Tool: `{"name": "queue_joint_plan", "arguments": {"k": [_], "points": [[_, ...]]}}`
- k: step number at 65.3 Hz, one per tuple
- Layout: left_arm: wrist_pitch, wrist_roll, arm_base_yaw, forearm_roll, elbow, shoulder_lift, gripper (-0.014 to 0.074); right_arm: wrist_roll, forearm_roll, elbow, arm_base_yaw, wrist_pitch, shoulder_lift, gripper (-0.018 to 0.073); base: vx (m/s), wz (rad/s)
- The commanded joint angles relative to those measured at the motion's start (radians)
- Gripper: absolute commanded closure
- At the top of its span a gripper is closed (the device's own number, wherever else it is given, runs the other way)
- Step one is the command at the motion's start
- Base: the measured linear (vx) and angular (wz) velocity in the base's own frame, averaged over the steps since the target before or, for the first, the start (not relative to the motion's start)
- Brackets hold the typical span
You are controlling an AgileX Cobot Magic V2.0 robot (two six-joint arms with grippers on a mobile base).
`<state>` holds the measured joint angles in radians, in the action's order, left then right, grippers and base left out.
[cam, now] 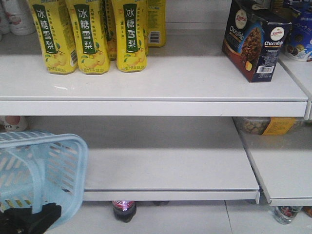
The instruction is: Left arm holds basket, right arm returns cookies
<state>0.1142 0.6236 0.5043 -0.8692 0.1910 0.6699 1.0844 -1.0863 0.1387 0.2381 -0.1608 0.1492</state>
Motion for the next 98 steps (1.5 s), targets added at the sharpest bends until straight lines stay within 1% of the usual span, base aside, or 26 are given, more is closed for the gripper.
{"name": "queue_joint_plan", "arguments": {"k": [1, 5, 7, 11, 12, 14, 15, 17, 20, 22, 30, 34, 35, 40, 44, 50, 61, 74, 88, 94, 98], "points": [[-0.181, -0.11, -0.018, 0.058, -0.02, -0.073, 0.0603, 0.0, -0.019, 0.027, -0.006, 0.027, 0.01, 0.0567, 0.0, 0.0], [-0.226, -0.2, -0.044, 0.124, -0.063, -0.119, 0.0603, 0.0, -0.019, 0.027, -0.006, 0.027, 0.01, 0.0567, 0.0, 0.0], [-0.249, -0.232, -0.052, 0.166, -0.082, -0.138, 0.0603, 0.0, -0.019, 0.027, -0.006, 0.027, 0.01, 0.0567, 0.0, 0.0], [-0.3, -0.297, -0.065, 0.288, -0.123, -0.188, 0.0603, 0.0, -0.019, 0.027, -0.006, 0.027, 0.01, 0.0567, 0.0, 0.0], [-0.315, -0.312, -0.069, 0.334, -0.132, -0.198, 0.0603, 0.0, -0.019, 0.027, -0.006, 0.027, 0.01, 0.0567, 0.0, 0.0], [-0.336, -0.351, -0.074, 0.392, -0.154, -0.217, 0.0603, 0.0, -0.019, 0.027, -0.006, 0.027, 0.01, 0.0567, 0.0, 0.0], [-0.349, -0.366, -0.08, 0.436, -0.163, -0.232, 0.0603, 0.0, -0.019, 0.027, -0.006, 0.027, 0.01, 0.0567, 0.0, 0.0], [-0.364, -0.406, -0.088, 0.491, -0.183, -0.252, 0.0603, 0.0, -0.019, 0.027, -0.006, 0.027, 0.01, 0.0567, 0.0, 0.0], [-0.374, -0.451, -0.107, 0.569, -0.198, -0.286, 0.0603, 0.0, -0.019, 0.027, -0.006, 0.027, 0.01, 0.0567, 0.0, 0.0], [-0.345, -0.471, -0.132, 0.613, -0.196, -0.31, 0.0603, 0.0, -0.019, 0.027, -0.006, 0.027, 0.01, 0.0567, 0.0, 0.0], [-0.302, -0.533, -0.243, 0.706, -0.196, -0.38, 0.0603, 0.0, -0.019, 0.027, -0.006, 0.027, 0.01, 0.0567, 0.0, 0.0], [-0.284, -0.57, -0.293, 0.766, -0.196, -0.409, 0.0603, 0.0, -0.019, 0.027, -0.006, 0.027, 0.01, 0.0567, 0.0, 0.0], [-0.28, -0.58, -0.308, 0.791, -0.196, -0.42, 0.0603, 0.0, -0.019, 0.027, -0.006, 0.027, 0.01, 0.0567, 0.0, 0.0], [-0.264, -0.637, -0.349, 0.878, -0.196, -0.454, 0.0603, 0.0, -0.019, 0.027, -0.006, 0.027, 0.01, 0.0567, 0.0, 0.0], [-0.255, -0.678, -0.378, 0.92, -0.196, -0.473, 0.0603, 0.0, -0.019, 0.027, -0.006, 0.027, 0.01, 0.0567, 0.0, 0.0], [-0.228, -0.725, -0.416, 0.954, -0.196, -0.501, 0.0603, 0.0, -0.019, 0.027, -0.006, 0.027, 0.01, 0.0567, 0.0, 0.0], [-0.186, -0.78, -0.475, 0.961, -0.196, -0.544, 0.0603, 0.0, -0.019, 0.027, -0.006, 0.027, 0.01, 0.0567, 0.0, 0.0], [-0.163, -0.779, -0.51, 0.962, -0.196, -0.598, 0.0603, -0.001, -0.02, 0.027, -0.006, 0.027, 0.01, 0.0567, 0.0, 0.0], [-0.124, -0.773, -0.505, 0.948, -0.196, -0.661, 0.0603, 0.0, -0.02, 0.027, -0.006, 0.027, 0.01, 0.0567, 0.0, 0.0], [-0.1, -0.758, -0.505, 0.917, -0.196, -0.683, 0.0603, 0.0, -0.02, 0.027, -0.006, 0.027, 0.01, 0.0567, 0.0, 0.0], [-0.087, -0.717, -0.505, 0.876, -0.196, -0.688, 0.0603, 0.0, -0.02, 0.027, -0.006, 0.027, 0.01, 0.0567, 0.0, 0.0]]}}
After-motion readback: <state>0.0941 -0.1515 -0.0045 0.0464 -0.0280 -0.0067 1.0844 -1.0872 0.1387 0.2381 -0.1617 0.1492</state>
